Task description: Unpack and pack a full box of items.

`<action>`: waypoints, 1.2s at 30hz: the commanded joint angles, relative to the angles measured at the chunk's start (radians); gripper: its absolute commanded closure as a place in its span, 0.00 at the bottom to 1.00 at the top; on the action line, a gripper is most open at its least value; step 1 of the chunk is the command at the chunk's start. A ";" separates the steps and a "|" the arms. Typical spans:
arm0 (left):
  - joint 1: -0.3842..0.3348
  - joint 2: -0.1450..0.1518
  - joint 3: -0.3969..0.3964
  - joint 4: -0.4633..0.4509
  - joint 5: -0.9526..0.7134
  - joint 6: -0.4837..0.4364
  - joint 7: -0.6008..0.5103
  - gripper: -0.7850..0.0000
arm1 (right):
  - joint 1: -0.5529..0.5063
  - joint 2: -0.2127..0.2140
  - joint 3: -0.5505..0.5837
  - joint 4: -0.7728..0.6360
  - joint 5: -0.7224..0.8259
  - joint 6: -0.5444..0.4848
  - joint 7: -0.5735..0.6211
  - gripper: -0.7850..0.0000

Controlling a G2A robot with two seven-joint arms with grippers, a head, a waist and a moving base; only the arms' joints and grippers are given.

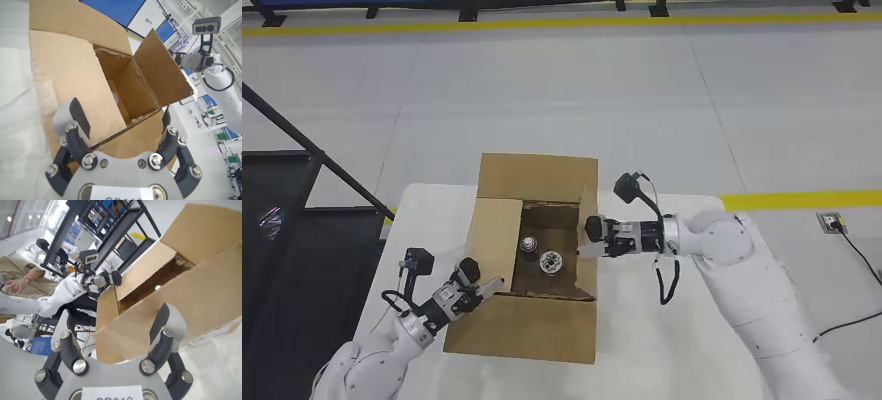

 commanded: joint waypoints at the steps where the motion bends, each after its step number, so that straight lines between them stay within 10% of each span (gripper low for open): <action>1: 0.001 0.000 -0.003 0.002 -0.002 0.003 0.006 0.00 | 0.065 -0.016 -0.084 0.081 -0.012 0.004 0.003 0.00; 21: 0.135 0.023 -0.228 -0.042 -0.140 -0.072 -0.013 0.00 | 0.281 -0.150 -0.375 0.426 -0.061 -0.130 -0.130 0.00; 31: 0.239 0.075 -0.383 0.051 -0.396 -0.257 -0.487 0.00 | 0.282 -0.149 -0.372 0.426 -0.065 -0.145 -0.145 0.00; 36: 0.231 0.107 -0.328 0.064 -0.535 -0.240 -0.705 0.00 | 0.234 -0.125 -0.305 0.374 -0.150 -0.122 -0.403 0.00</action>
